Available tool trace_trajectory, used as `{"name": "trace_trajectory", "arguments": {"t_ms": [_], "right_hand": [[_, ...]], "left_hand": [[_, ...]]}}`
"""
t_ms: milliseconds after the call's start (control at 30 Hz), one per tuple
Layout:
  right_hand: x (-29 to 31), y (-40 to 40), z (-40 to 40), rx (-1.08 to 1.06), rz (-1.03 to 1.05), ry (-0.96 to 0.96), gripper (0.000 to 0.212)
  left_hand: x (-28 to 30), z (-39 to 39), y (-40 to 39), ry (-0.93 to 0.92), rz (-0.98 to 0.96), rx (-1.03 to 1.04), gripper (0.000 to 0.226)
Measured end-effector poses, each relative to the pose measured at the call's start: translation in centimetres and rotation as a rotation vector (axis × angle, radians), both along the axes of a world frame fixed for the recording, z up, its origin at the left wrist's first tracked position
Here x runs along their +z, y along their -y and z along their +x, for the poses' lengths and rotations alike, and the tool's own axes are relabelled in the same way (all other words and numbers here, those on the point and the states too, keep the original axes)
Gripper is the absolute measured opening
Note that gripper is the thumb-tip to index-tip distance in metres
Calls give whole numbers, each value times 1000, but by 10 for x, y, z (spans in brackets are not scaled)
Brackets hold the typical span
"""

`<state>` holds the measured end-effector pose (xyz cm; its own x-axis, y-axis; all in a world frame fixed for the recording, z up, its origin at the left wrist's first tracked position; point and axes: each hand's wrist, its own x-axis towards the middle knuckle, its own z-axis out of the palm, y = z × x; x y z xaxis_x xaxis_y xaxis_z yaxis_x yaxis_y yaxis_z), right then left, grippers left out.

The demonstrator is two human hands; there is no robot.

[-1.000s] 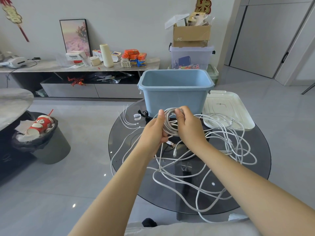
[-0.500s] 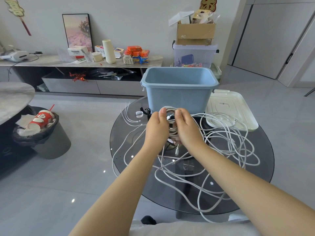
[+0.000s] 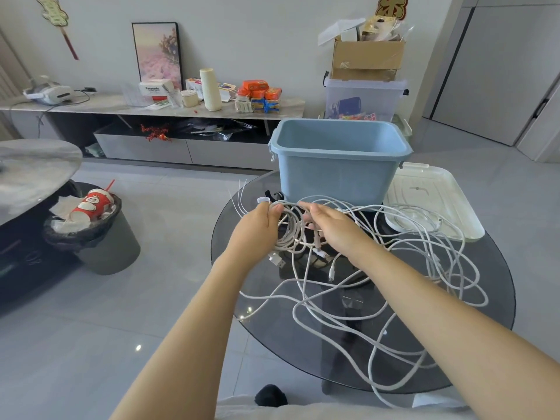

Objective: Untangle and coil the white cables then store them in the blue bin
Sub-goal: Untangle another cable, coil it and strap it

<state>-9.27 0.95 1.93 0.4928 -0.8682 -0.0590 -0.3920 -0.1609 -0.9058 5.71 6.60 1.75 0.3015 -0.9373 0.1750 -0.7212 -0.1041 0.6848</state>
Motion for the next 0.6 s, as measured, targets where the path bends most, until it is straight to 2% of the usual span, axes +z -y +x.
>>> {"name": "trace_trajectory", "arguments": {"t_ms": [267, 433, 600], "right_hand": [[-2, 12, 40, 173, -218, -316, 34], [-12, 44, 73, 63, -311, -364, 28], [-36, 71, 104, 85, -389, -418, 21]], "left_hand": [[0, 42, 3, 139, 100, 112, 35], [0, 68, 9, 208, 146, 206, 36], [-8, 86, 13, 224, 194, 250, 38]]}}
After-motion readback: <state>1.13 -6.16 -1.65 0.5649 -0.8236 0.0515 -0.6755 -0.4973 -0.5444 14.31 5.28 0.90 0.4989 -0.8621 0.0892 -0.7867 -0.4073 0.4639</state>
